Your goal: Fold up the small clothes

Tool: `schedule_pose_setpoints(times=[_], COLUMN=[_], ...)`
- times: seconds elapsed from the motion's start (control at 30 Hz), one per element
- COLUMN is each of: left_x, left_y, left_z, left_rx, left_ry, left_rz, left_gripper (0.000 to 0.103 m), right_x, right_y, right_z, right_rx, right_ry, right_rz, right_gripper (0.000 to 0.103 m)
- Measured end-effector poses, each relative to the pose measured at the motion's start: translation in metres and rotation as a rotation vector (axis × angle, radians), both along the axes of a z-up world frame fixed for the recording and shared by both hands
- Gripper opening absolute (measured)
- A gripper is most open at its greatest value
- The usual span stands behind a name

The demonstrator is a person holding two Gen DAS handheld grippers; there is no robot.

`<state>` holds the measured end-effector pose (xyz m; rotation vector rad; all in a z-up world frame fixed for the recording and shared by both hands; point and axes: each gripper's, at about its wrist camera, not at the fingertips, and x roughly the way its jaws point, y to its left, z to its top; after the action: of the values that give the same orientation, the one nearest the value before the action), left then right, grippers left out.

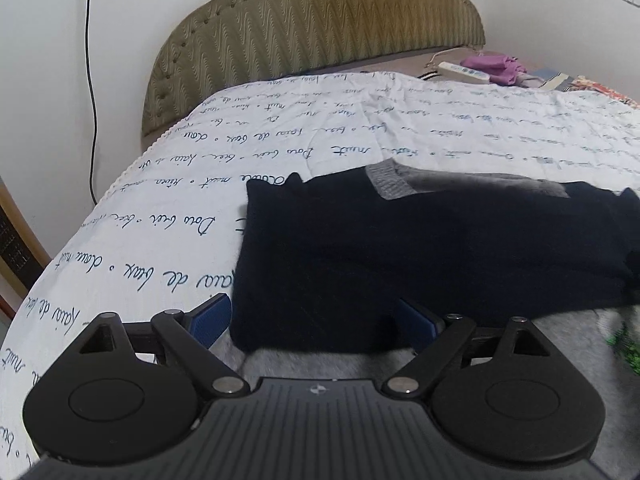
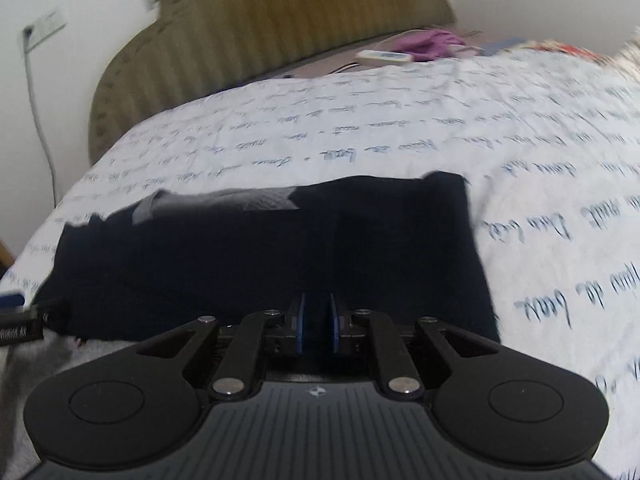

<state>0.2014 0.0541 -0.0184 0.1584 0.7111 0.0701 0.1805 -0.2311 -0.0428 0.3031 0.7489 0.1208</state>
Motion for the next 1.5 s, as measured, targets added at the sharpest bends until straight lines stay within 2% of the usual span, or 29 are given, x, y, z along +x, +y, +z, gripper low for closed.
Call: schedule_pose_setpoints(times=[0.07,0.13,0.17,0.2,0.27,0.43,0.6,0.73,0.9,0.93,1.03,1.1,1.13,1.33,1.5], left_x=[-0.006,-0.013,-0.016,-0.02,-0.027,-0.042,-0.056,-0.063,-0.064,-0.065,-0.071,-0.074,-0.075,-0.077,-0.078], left_y=[-0.002,-0.003,-0.003,-0.004,-0.006,-0.013,-0.017,-0.02,-0.019,-0.019,-0.021,-0.023,-0.023,-0.023,-0.023], left_z=[0.0,0.0,0.001,0.001,0.002,0.005,0.002,-0.007,-0.026,-0.03,-0.035,-0.038,-0.039,-0.04,-0.041], left_rx=[0.001,-0.018,-0.029,-0.039,-0.052,-0.082,-0.112,-0.111,-0.099,-0.093,-0.075,-0.062,-0.059,-0.073,-0.072], left_ry=[0.007,0.01,0.009,0.009,0.012,0.011,0.018,0.029,0.051,0.045,0.01,-0.007,-0.012,-0.026,-0.036], left_rz=[0.004,0.004,0.003,0.003,-0.001,-0.016,-0.021,-0.022,-0.008,-0.006,-0.013,-0.017,-0.018,-0.015,-0.012], left_gripper=[0.092,0.092,0.092,0.093,0.093,0.095,0.097,0.097,0.1,0.103,0.103,0.103,0.103,0.103,0.103], right_x=[-0.011,-0.021,-0.026,-0.032,-0.044,-0.058,-0.066,-0.07,-0.074,-0.074,-0.077,-0.079,-0.08,-0.086,-0.087], right_y=[0.001,0.007,0.011,0.014,0.024,0.04,0.044,0.043,0.038,0.038,0.04,0.043,0.044,0.049,0.045], right_z=[0.007,0.013,0.015,0.016,0.017,0.016,0.01,0.004,-0.006,-0.008,-0.015,-0.018,-0.02,-0.026,-0.028], right_rx=[0.026,0.002,-0.009,-0.016,-0.036,-0.096,-0.111,-0.13,-0.135,-0.143,-0.174,-0.193,-0.199,-0.222,-0.196], right_ry=[-0.032,-0.046,-0.053,-0.065,-0.094,-0.084,-0.047,-0.028,-0.009,-0.001,0.003,-0.006,-0.009,-0.047,-0.044], right_rz=[0.002,0.009,0.017,0.03,0.065,0.094,0.075,0.063,0.027,0.02,0.012,0.008,0.006,-0.01,-0.012], right_gripper=[0.015,0.034,0.056,0.074,0.074,0.075,0.081,0.082,0.089,0.089,0.093,0.102,0.103,0.103,0.103])
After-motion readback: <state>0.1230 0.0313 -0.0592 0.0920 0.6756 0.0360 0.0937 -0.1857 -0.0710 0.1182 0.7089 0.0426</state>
